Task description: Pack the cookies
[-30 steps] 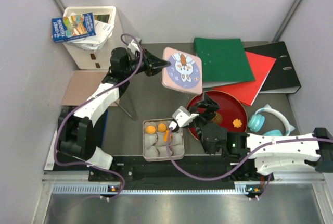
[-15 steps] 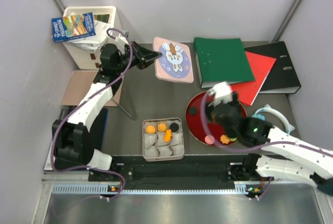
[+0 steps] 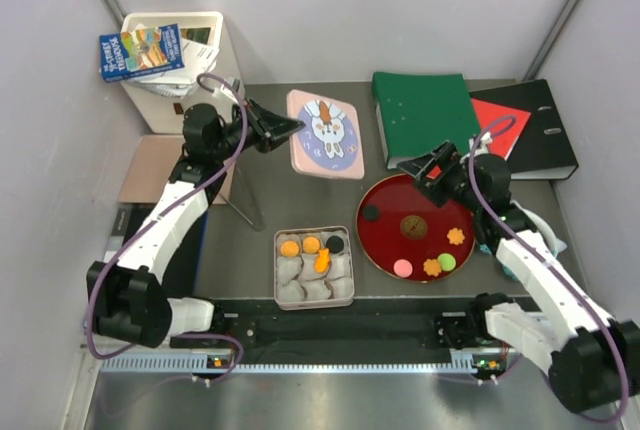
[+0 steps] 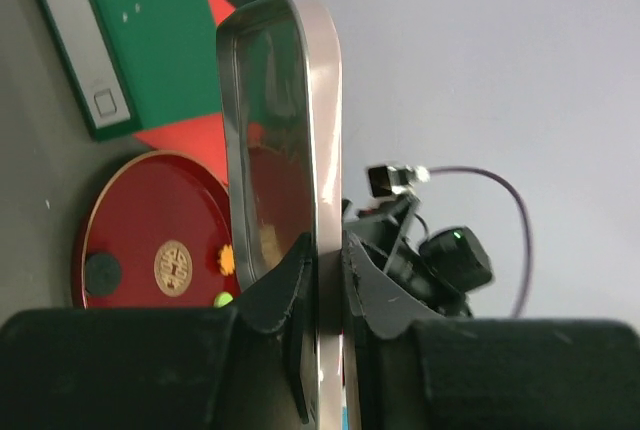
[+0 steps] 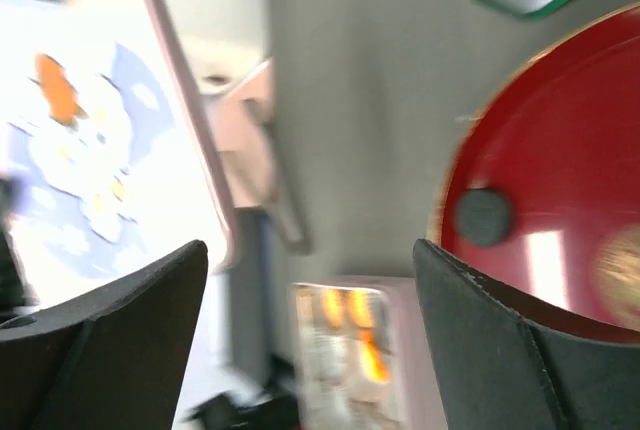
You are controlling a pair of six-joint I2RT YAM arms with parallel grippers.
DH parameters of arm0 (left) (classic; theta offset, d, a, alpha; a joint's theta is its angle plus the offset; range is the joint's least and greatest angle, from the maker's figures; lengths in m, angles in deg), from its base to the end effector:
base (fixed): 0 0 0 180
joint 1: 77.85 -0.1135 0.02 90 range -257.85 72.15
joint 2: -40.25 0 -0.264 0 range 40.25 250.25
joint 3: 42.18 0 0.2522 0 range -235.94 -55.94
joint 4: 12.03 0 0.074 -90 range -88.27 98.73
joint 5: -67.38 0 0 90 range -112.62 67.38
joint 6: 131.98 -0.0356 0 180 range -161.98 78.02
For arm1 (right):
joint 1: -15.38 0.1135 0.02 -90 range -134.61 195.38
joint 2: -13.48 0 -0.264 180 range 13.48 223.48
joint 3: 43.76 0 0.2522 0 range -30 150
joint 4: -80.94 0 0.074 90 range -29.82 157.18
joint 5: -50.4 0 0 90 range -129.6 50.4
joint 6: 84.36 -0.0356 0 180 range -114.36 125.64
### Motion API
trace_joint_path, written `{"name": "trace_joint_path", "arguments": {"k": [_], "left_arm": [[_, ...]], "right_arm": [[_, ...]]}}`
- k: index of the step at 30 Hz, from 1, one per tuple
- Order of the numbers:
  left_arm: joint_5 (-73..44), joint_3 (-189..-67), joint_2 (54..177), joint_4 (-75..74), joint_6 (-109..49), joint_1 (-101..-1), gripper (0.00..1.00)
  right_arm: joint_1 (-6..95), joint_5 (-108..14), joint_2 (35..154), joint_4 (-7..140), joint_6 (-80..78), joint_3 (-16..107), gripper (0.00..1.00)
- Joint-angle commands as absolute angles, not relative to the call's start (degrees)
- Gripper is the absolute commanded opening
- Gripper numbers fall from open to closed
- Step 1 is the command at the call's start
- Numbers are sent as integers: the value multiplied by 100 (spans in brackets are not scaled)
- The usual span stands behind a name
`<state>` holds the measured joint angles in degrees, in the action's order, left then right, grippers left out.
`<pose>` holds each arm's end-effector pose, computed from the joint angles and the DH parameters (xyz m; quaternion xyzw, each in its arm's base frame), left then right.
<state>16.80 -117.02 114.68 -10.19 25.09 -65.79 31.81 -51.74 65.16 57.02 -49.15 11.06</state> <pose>0.2914 -0.0854 0.3671 -0.1024 0.7065 -0.6048 0.3529 0.1992 0.0665 0.2958 0.2122 0.7927 0.3996 0.4085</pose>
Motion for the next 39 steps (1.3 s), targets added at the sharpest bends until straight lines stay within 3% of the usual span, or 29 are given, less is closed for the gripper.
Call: {"name": "trace_joint_path", "arguments": {"k": [1,2,3,7,14,23,26,27,30,33,35,37,39], "left_arm": [[1904,-11369,11083,-1777,2771,-6484,0],[1922,-11281,11074,-1926,2807,-6441,0],[1948,-11254,11082,-2006,2894,-6362,0],[2019,-11280,11152,-2226,2983,-6194,0],[2045,-11360,11276,-2323,3009,-5922,0],[2045,-11272,11390,-2385,3018,-5895,0],[2001,-11228,11399,-2411,3001,-5895,0],[2001,-11228,11407,-2402,2983,-5904,0],[1948,-11263,11416,-2210,2825,-5913,0],[1922,-11359,11408,-1833,2535,-6000,12],[1904,-11438,11390,-1656,2395,-6053,24],[1878,-11578,11407,-1236,2123,-6080,51],[1703,-11728,11425,-682,1640,-6124,64]], "right_arm": [[2822,-7479,7305,9401,-7168,402,84],[2700,-7641,7551,9999,-7814,297,84],[2629,-7842,8101,11554,-8160,70,84],[2497,-8134,9177,13376,-8972,224,83],[2558,-8398,9908,13836,-8885,770,84],[3067,-8855,10251,12696,-7937,1534,82],[3173,-9013,10278,12080,-7568,1807,61],[3173,-9074,10260,11879,-7523,1868,47],[3164,-9136,10181,11623,-7338,1904,23],[3147,-9145,10006,11455,-7276,1896,8],[3138,-9180,9874,11420,-7302,1913,4],[3059,-9180,9751,11376,-7337,1887,1],[3007,-9207,9514,11236,-7338,1887,0]]}}
